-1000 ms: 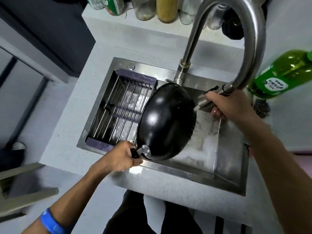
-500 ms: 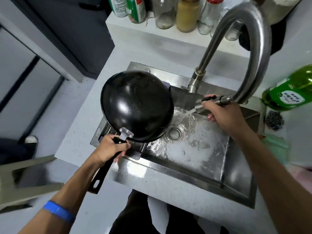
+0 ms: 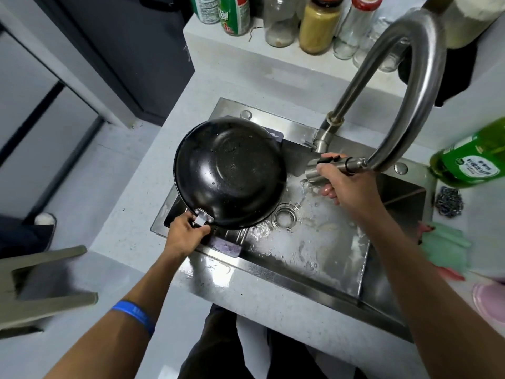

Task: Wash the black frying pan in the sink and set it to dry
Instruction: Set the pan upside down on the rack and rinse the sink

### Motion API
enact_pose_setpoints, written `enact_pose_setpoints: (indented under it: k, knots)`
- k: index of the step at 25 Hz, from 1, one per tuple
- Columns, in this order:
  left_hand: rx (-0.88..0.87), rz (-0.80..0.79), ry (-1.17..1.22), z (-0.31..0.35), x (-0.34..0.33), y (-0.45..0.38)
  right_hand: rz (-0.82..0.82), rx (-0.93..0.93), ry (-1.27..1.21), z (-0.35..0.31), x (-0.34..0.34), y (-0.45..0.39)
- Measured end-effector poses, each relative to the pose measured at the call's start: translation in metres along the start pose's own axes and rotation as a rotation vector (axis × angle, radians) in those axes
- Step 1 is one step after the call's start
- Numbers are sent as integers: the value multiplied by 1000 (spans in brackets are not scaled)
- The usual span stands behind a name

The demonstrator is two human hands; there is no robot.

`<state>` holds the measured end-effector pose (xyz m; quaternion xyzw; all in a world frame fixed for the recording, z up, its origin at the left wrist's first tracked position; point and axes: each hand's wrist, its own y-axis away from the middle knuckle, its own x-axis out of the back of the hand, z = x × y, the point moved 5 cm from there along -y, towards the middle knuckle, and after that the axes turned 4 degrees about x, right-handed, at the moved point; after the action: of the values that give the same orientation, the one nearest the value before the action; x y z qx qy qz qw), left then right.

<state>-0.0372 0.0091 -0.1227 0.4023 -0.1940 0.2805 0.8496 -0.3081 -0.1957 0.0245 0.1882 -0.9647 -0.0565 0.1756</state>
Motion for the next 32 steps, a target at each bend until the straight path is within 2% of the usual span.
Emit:
enact_pose_setpoints:
  k: [5,7,14,17,28,30,32]
  knots:
    - [16,8,-152,-16,-2,-1,33,-2,-14,1,-1,-8]
    - [33,20,-76,-13,-6,6,44,-24,-42,4,1,-11]
    - [11,225,120,6,-5,27,11,33,1,1,1,-8]
    - [14,268,118,20,-6,22,-2,46,19,1,0,-7]
    - [83,188,11,22,-26,-18,-53,105,99,7,1,-14]
    - [96,305,-144,22,-15,-7,-43,110,104,11,3,-15]
    - [-95,503,-272,21,-10,22,-33,116,121,14,5,-16]
